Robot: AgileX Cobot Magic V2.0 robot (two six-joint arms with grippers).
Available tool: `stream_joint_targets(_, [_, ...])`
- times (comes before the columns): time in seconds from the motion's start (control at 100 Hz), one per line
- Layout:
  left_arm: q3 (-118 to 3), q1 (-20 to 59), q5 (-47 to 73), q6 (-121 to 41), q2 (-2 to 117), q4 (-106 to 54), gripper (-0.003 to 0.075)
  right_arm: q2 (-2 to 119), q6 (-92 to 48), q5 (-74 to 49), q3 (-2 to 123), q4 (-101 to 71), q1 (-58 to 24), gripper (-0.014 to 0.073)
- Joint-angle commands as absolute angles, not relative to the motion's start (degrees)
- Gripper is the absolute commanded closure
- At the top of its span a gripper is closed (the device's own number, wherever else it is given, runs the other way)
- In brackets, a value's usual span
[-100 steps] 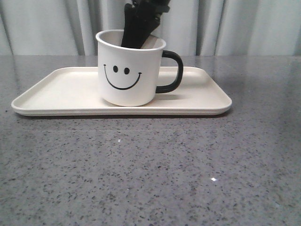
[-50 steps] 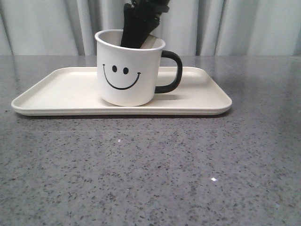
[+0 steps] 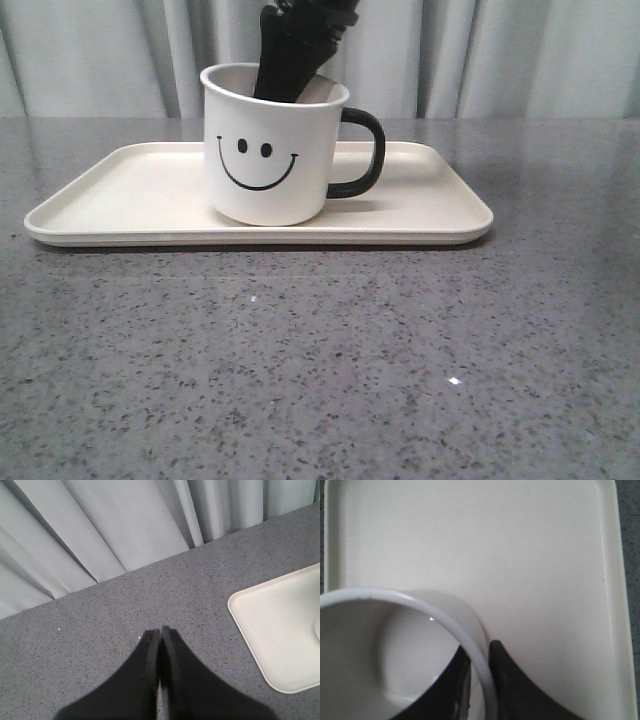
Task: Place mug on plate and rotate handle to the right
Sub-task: 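Open the right gripper to release the mug rim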
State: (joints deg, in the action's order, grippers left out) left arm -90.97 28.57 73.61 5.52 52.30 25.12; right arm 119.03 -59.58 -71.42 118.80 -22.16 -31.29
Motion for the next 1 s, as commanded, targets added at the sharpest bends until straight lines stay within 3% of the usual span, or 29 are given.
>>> stream_joint_targets(0.0, [-92.0, 28.9, 72.3, 6.3, 52.2, 26.0, 0.0740, 115.7, -60.1, -76.5, 119.9, -24.1, -31.3, 0.0468])
stream_joint_targets(0.99, [-92.0, 28.9, 72.3, 6.3, 52.2, 26.0, 0.0740, 115.7, -60.1, -76.5, 120.2, -26.1, -31.3, 0.0430])
